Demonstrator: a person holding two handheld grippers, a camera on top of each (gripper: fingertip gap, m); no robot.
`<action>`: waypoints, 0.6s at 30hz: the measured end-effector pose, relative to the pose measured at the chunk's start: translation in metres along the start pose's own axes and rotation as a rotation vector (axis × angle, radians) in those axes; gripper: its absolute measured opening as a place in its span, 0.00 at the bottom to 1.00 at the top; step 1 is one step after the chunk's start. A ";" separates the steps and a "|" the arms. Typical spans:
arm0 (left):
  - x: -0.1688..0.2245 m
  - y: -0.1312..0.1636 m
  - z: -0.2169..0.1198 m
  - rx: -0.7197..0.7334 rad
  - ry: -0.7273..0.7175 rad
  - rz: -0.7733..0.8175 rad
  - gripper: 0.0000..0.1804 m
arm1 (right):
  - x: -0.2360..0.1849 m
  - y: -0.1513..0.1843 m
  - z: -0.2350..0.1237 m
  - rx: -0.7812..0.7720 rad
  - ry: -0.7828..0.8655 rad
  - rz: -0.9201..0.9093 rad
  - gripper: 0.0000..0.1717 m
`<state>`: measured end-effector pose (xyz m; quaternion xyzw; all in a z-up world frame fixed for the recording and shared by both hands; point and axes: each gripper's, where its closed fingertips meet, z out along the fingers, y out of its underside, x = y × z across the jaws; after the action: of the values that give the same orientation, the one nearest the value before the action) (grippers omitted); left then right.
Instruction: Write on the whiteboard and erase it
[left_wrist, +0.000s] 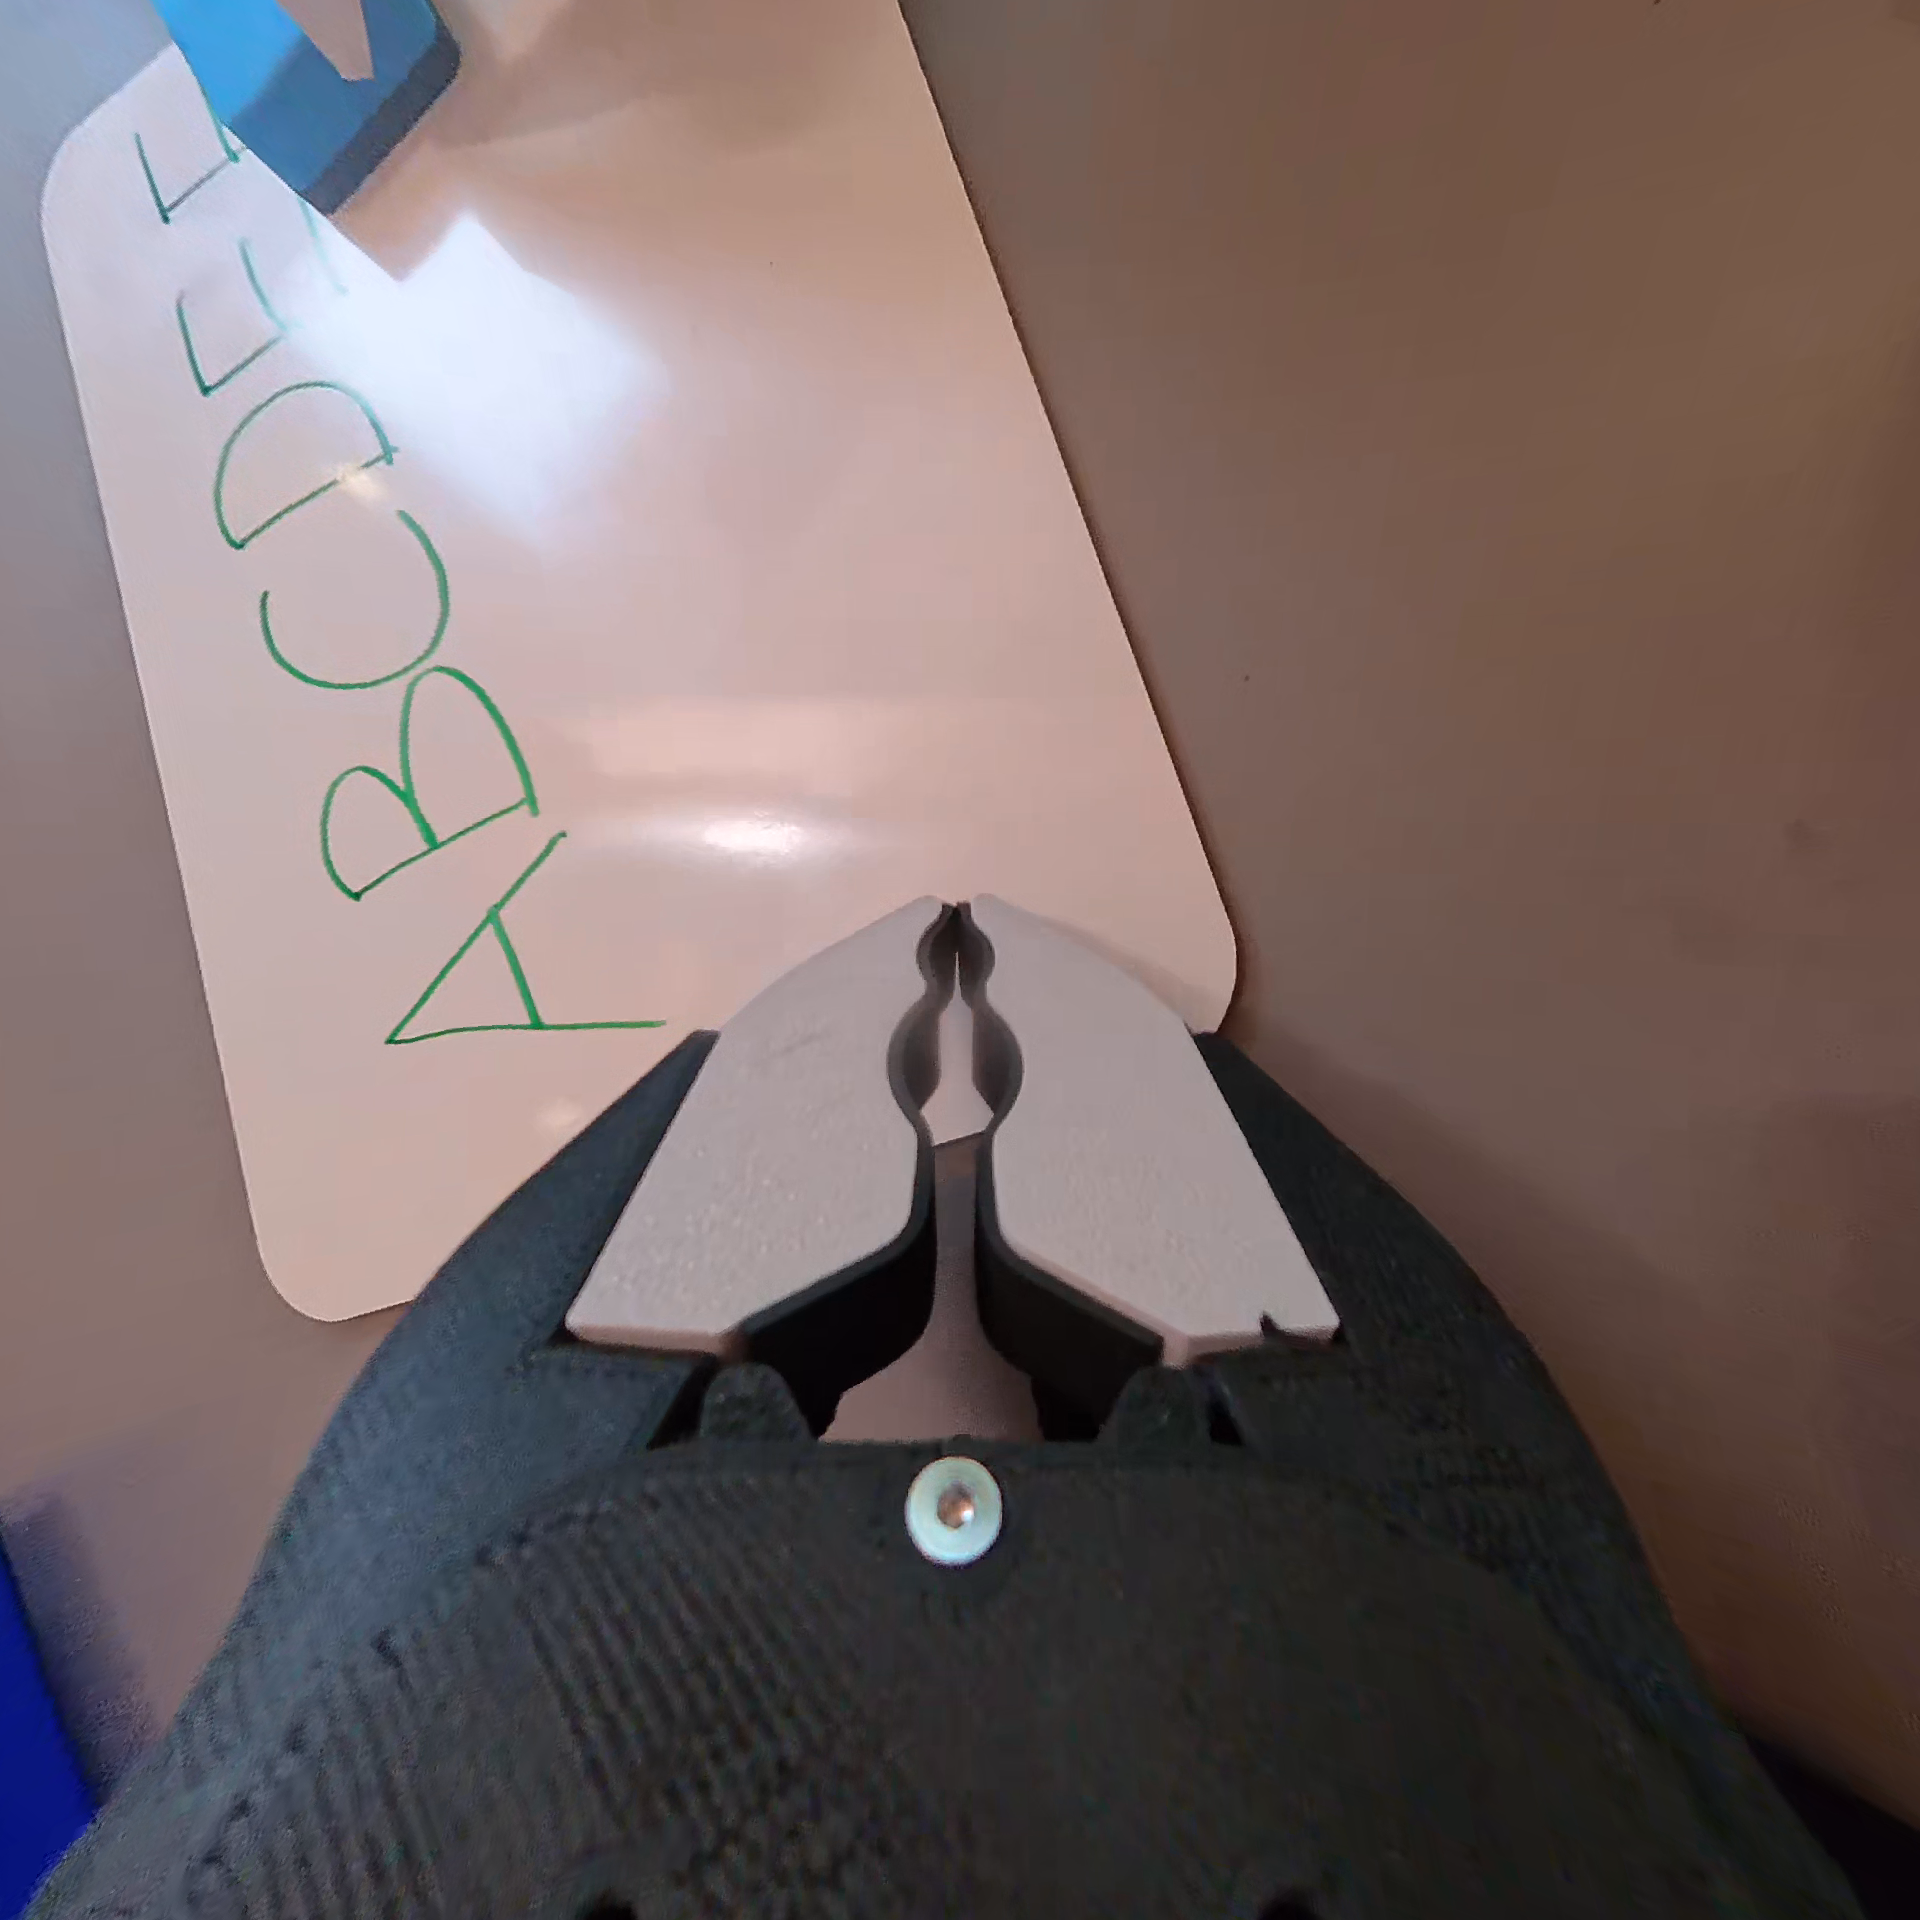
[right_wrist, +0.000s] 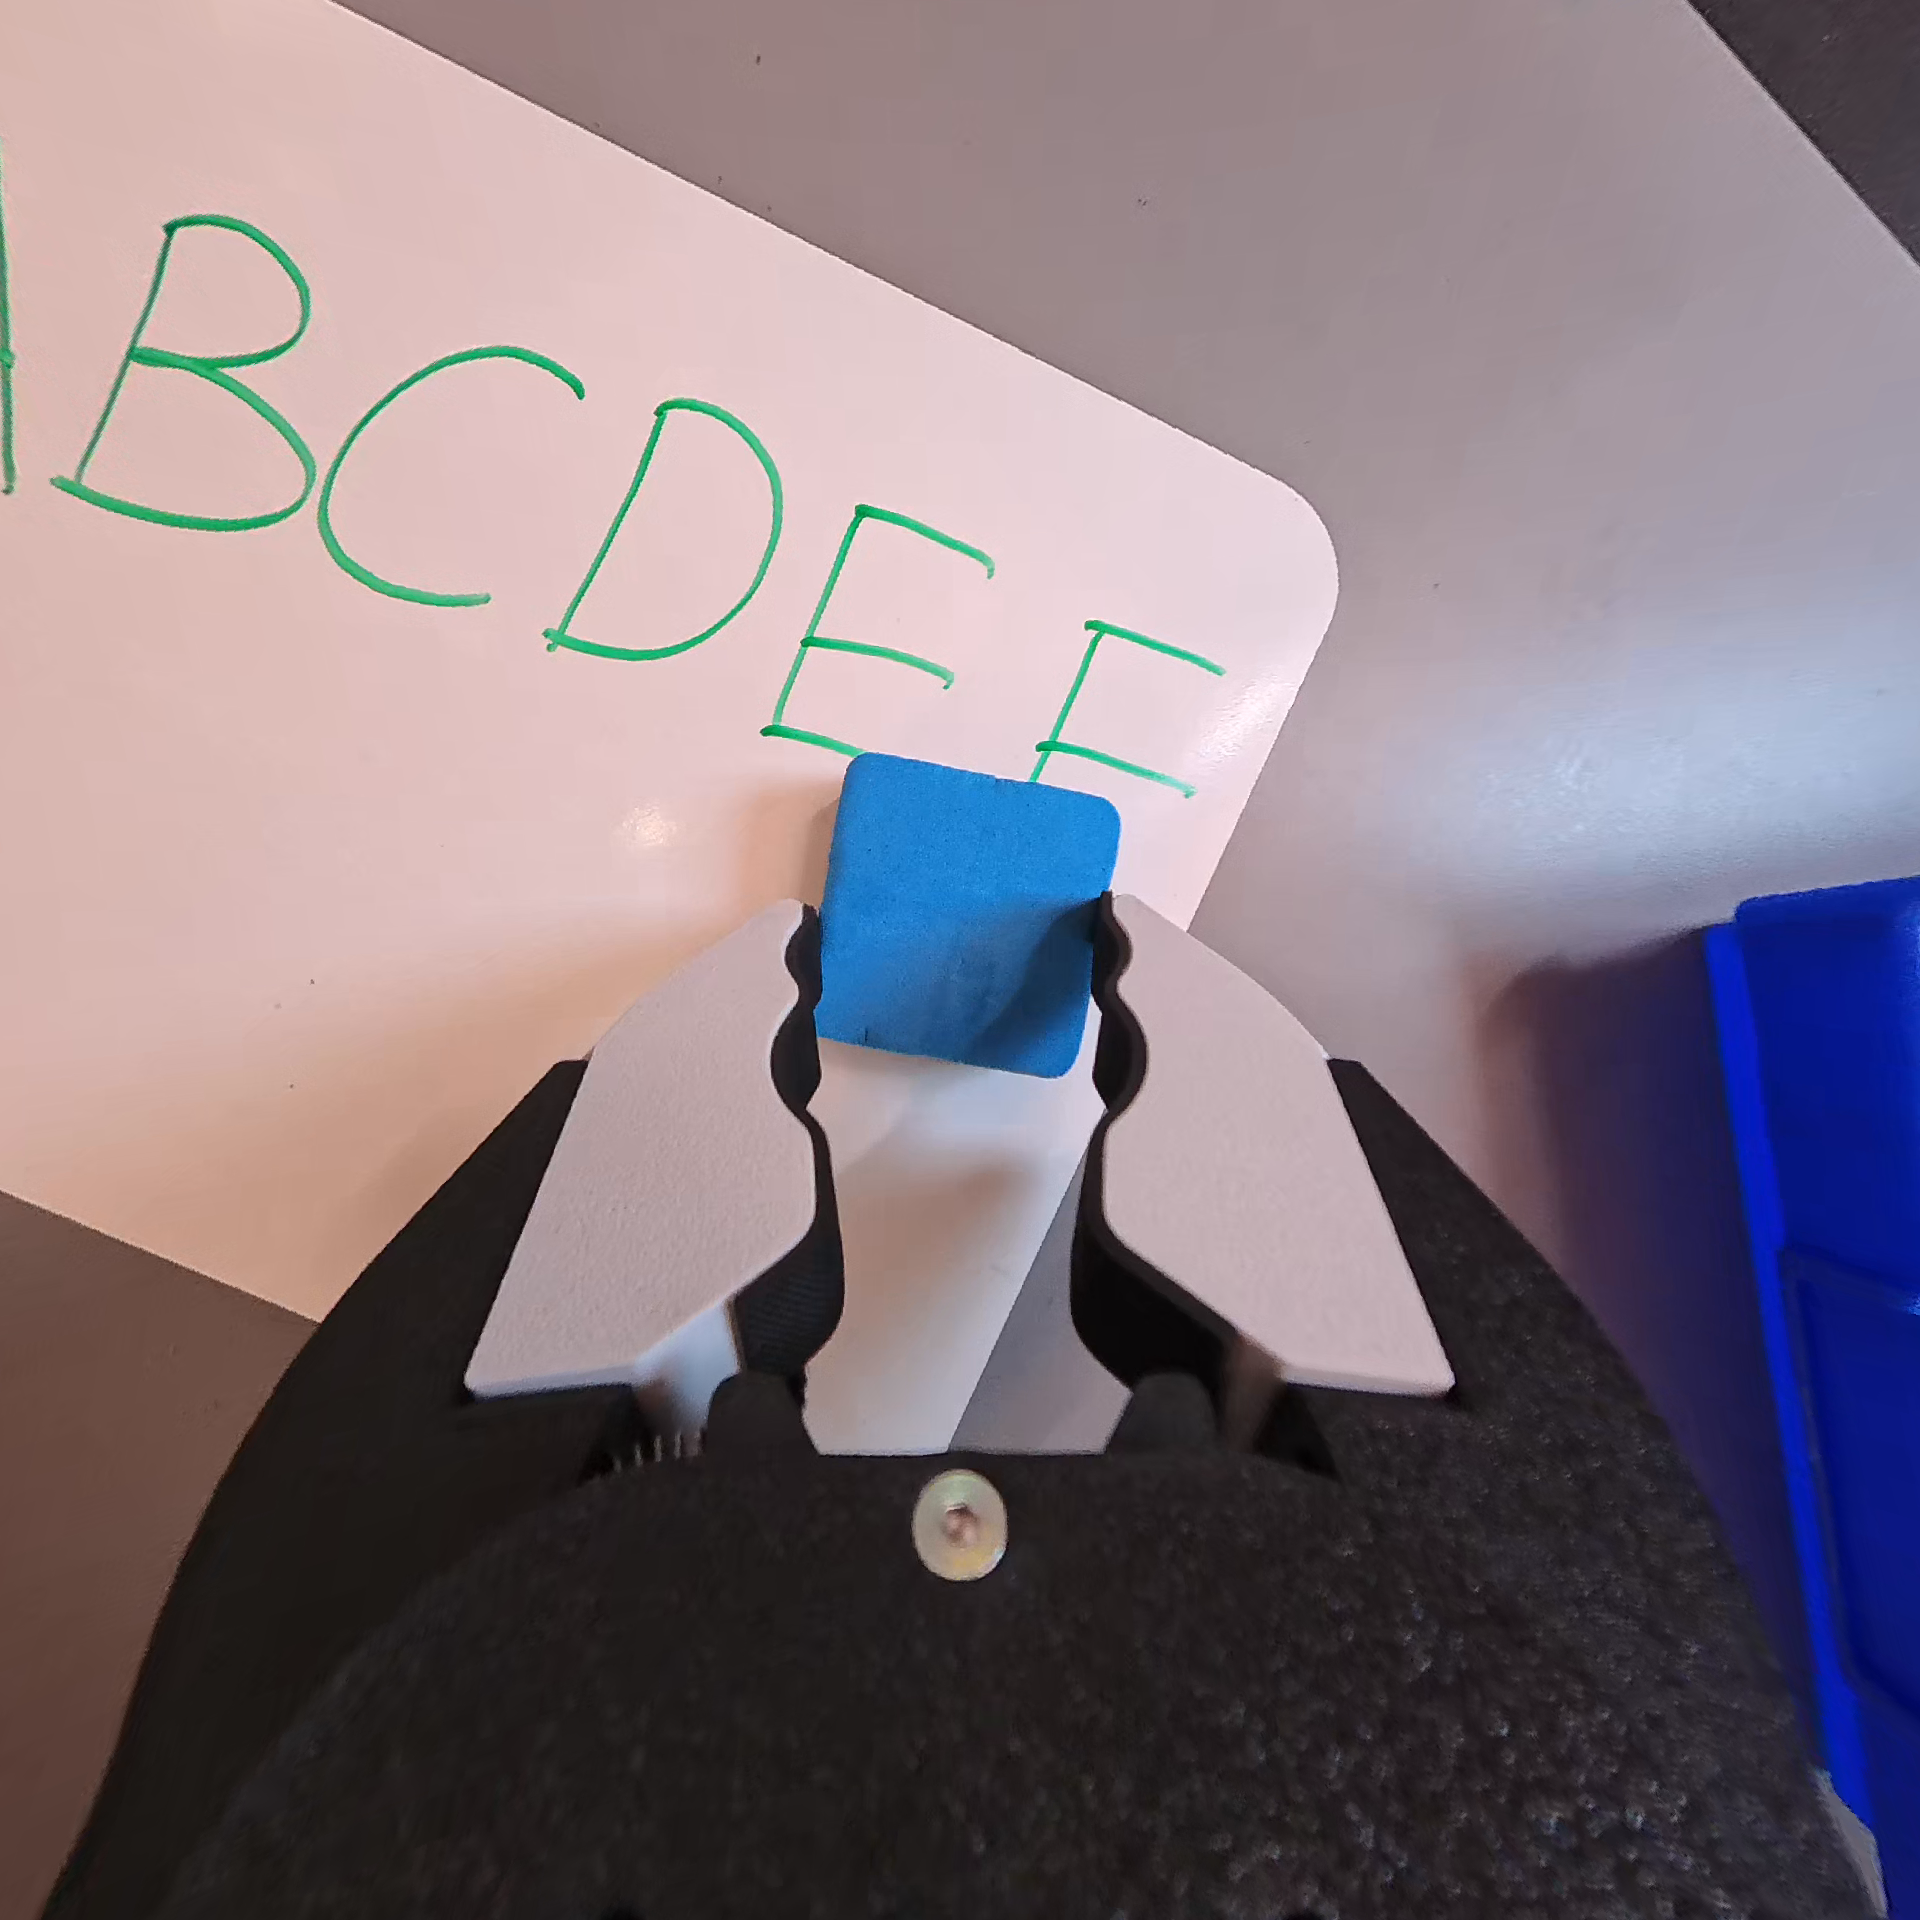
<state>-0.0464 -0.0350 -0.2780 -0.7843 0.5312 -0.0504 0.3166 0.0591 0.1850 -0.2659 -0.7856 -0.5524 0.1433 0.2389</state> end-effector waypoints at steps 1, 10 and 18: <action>0.000 0.000 0.000 0.001 -0.001 0.008 0.00 | 0.000 0.000 0.000 0.000 -0.001 0.001 0.29; 0.004 -0.010 0.006 0.077 0.059 -0.022 0.00 | 0.000 0.001 0.000 0.005 -0.002 0.005 0.30; 0.006 -0.010 0.006 0.094 0.134 -0.111 0.00 | 0.010 0.006 -0.003 -0.046 0.018 0.008 0.29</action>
<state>-0.0334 -0.0351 -0.2781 -0.7915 0.5040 -0.1452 0.3136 0.0690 0.1925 -0.2663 -0.7945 -0.5502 0.1244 0.2251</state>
